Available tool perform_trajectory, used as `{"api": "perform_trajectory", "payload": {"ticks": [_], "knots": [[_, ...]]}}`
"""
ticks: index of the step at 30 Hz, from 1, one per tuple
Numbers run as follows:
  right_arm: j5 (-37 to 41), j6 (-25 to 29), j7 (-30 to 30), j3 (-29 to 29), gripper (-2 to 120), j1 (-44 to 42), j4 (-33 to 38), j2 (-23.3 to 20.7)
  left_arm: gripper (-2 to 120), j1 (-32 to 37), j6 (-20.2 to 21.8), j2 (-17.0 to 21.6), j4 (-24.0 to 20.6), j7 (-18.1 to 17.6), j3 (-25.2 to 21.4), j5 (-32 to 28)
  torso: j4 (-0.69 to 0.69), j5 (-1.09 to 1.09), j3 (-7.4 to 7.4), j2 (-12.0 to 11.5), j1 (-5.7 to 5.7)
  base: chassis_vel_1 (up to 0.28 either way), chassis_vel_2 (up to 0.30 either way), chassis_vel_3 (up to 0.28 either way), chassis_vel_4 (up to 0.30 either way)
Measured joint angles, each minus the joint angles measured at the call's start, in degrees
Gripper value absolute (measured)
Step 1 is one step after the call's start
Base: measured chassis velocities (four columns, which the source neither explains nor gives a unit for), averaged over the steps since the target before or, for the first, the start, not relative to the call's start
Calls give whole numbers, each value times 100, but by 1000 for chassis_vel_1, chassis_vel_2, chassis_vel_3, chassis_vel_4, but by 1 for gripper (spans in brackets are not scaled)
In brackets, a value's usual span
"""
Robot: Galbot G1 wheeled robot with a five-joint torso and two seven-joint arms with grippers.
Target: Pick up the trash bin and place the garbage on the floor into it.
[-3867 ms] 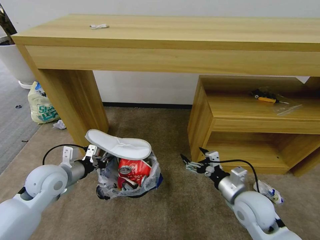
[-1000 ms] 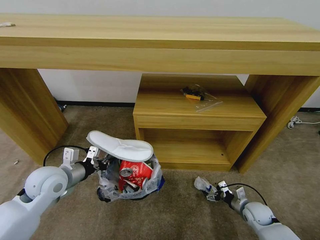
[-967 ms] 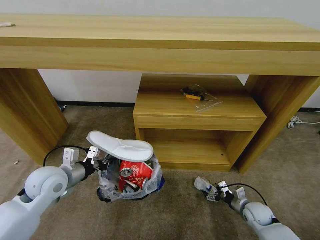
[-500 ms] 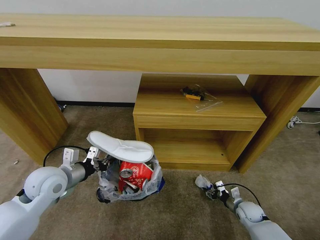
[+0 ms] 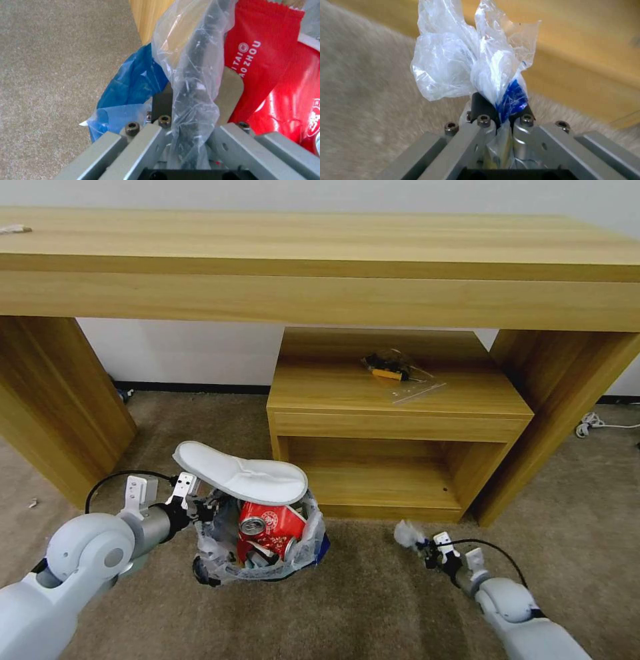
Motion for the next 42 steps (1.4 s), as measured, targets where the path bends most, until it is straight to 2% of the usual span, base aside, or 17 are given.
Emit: {"api": "perform_trajectory", "payload": {"ticks": [3,4,5,6,8,9,13,18,21,22,25,26,29,30,32,42], "knots": [[117,-53,-3,163,0,-191,729,-134,0,-2,0,-12,8,-3,15,25,1,0,-1,0,0,0,0,0,0],[258,-135,7,204,0,-244,1183,-216,0,-3,0,-21,14,-7,34,47,1,0,0,0,0,0,0,0,0],[258,-135,7,204,0,-244,1183,-216,0,-3,0,-21,14,-7,34,47,1,0,0,0,0,0,0,0,0],[458,-259,50,211,0,-244,1684,-301,0,-10,0,-38,22,-9,67,98,3,-1,-1,0,-1,0,0,0,0],[725,-453,134,93,0,-93,2252,-402,0,-37,0,-56,40,-11,121,153,3,-1,0,0,0,0,0,0,0],[725,-453,134,93,0,-93,2252,-402,0,-37,0,-56,40,-11,121,153,3,-1,0,0,0,0,0,0,0],[1143,-799,278,-362,0,342,2967,-612,0,-97,0,-72,64,-5,182,190,3,0,0,0,0,0,0,0,0],[1287,-1004,280,-598,0,603,3281,-746,0,-103,0,-66,63,13,194,231,3,-1,0,0,0,0,0,0,0],[1542,-1278,168,-1015,0,1175,3673,-965,0,-142,0,-40,39,77,274,342,2,-1,1,0,0,0,0,0,0],[1542,-1278,168,-1015,0,1175,3673,-965,0,-142,0,-40,39,77,274,342,2,-1,1,0,0,0,0,0,0],[1873,-1552,142,-1690,0,1983,3771,-998,0,-158,0,-24,7,89,296,361,3,0,1,0,0,0,0,0,0],[1873,-1552,142,-1690,0,1983,3771,-998,0,-158,0,-24,7,89,296,361,3,0,1,0,0,0,0,0,0],[1979,-1659,197,-2400,0,2738,3635,-852,0,-163,0,-31,-8,90,313,399,3,0,1,0,0,0,0,0,0],[1979,-1659,197,-2400,0,2738,3635,-852,0,-163,0,-31,-8,90,313,399,3,0,1,0,0,0,0,0,0],[1995,-1706,227,-2834,0,3205,3465,-713,0,-149,0,-34,-63,91,335,430,4,0,1,0,0,0,0,0,0],[1994,-1776,229,-3518,0,3852,2926,-425,0,-129,0,-11,-191,102,342,523,3,-1,1,0,0,0,0,0,0]]}}
